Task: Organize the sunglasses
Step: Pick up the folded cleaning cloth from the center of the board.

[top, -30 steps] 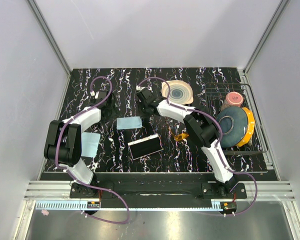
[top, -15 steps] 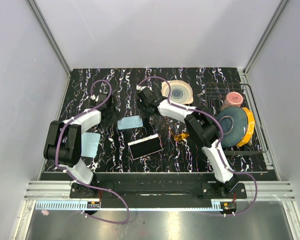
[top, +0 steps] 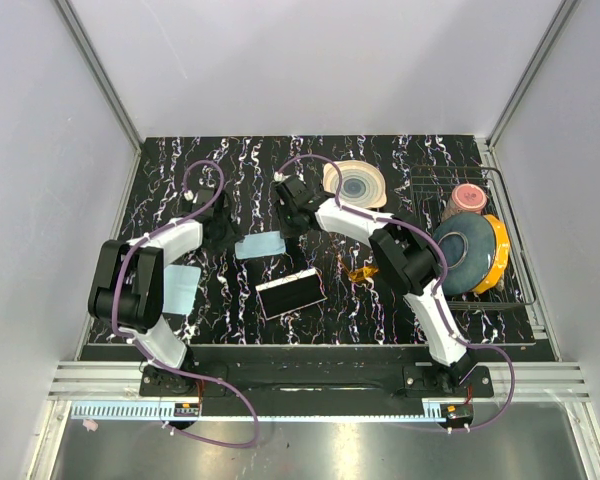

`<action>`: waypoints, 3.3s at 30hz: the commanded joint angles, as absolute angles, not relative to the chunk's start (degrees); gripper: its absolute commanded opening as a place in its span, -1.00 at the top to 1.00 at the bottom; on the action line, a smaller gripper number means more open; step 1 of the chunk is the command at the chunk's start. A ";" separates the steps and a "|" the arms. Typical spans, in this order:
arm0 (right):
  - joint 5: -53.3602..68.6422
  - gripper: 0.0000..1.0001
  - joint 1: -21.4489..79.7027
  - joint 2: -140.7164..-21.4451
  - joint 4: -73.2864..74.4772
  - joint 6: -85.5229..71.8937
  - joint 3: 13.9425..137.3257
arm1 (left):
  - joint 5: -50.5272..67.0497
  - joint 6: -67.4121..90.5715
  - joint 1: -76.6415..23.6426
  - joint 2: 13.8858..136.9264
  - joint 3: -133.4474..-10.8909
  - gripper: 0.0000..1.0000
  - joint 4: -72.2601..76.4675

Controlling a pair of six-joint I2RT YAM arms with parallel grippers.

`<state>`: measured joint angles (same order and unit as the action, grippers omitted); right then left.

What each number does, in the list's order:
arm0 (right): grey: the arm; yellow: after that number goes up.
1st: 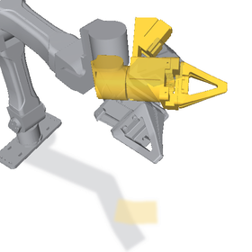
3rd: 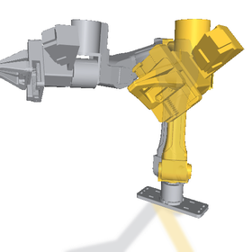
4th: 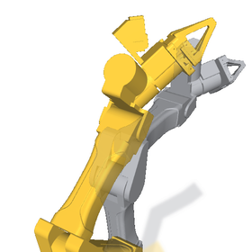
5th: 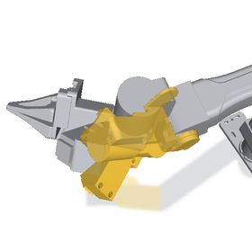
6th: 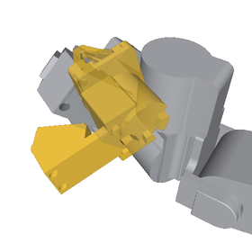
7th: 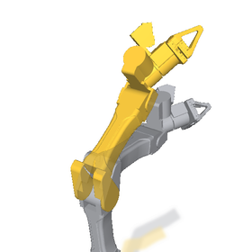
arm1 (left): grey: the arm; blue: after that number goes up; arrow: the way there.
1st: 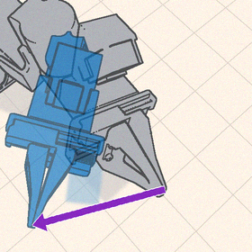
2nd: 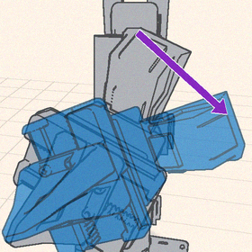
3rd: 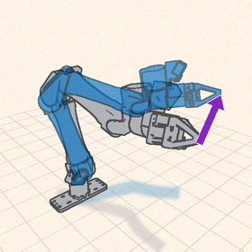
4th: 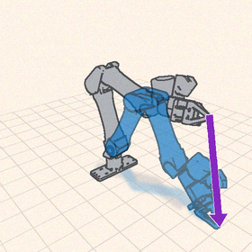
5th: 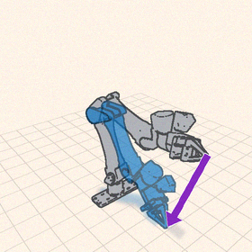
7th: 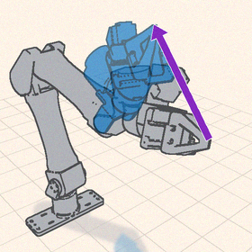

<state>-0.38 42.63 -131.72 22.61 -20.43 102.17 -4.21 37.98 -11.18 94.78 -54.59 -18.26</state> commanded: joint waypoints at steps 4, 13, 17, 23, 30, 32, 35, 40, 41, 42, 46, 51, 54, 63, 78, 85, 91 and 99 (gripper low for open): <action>0.26 0.42 44.47 -132.89 31.46 -21.97 103.80 | -2.72 37.18 -11.69 96.94 -54.84 -0.15 -15.82; -0.43 0.43 45.70 -134.56 32.96 -21.89 105.73 | -4.04 37.71 -12.30 99.05 -55.46 -0.15 -16.08; -2.28 0.52 45.79 -135.17 33.57 -21.97 106.61 | -4.04 37.53 -12.48 99.23 -55.72 -0.14 -16.26; -3.60 0.71 45.79 -136.23 34.01 -22.06 107.49 | -3.96 37.62 -12.74 99.32 -56.07 -0.14 -16.52; -5.88 1.00 45.79 -136.93 34.19 -21.89 108.63 | -4.22 37.79 -13.01 99.32 -56.16 -0.14 -16.70; -7.12 1.00 45.70 -136.76 34.71 -21.62 109.33 | -4.65 37.79 -13.01 99.05 -56.42 -0.14 -17.05; -9.14 1.00 45.70 -136.41 35.42 -21.18 110.48 | -5.44 37.79 -13.01 98.79 -56.78 -0.14 -17.49; -9.67 1.00 45.79 -135.27 35.60 -20.48 110.83 | -5.45 38.06 -13.01 98.44 -57.13 -0.14 -17.75; -9.41 1.00 45.70 -135.18 35.51 -20.48 110.83 | -5.10 38.14 -13.01 98.52 -57.30 -0.14 -17.84; -8.97 1.00 45.70 -135.18 35.33 -20.48 110.83 | -5.01 38.84 -13.01 98.70 -57.30 -0.14 -17.84; -6.86 1.00 45.79 -135.61 34.98 -21.44 110.39 | -4.83 40.87 -13.53 99.67 -57.04 -0.09 -18.11; -6.33 1.00 45.70 -135.70 34.54 -21.97 109.69 | -4.48 41.31 -14.32 101.51 -57.39 0.19 -18.28; -6.24 1.00 45.62 -135.44 34.28 -21.89 109.51 | -4.75 41.57 -14.50 101.86 -57.66 0.31 -18.54; -5.54 1.00 45.70 -134.91 33.75 -22.15 108.72 | -5.98 41.75 -15.38 103.01 -59.06 0.51 -20.30; -5.36 1.00 45.79 -134.03 32.52 -22.24 108.11 | -8.26 41.49 -15.56 102.31 -60.12 0.82 -22.06; -6.15 0.62 45.70 -133.68 32.61 -22.32 108.02 | -8.35 41.22 -15.56 102.30 -60.12 1.00 -22.24; -5.98 0.29 45.70 -133.59 32.61 -21.97 108.81 | -8.00 41.05 -15.64 102.66 -60.47 1.00 -22.24; -5.62 0.31 45.88 -135.96 34.97 -21.27 111.09 | -7.74 41.04 -15.64 102.92 -60.64 1.00 -22.15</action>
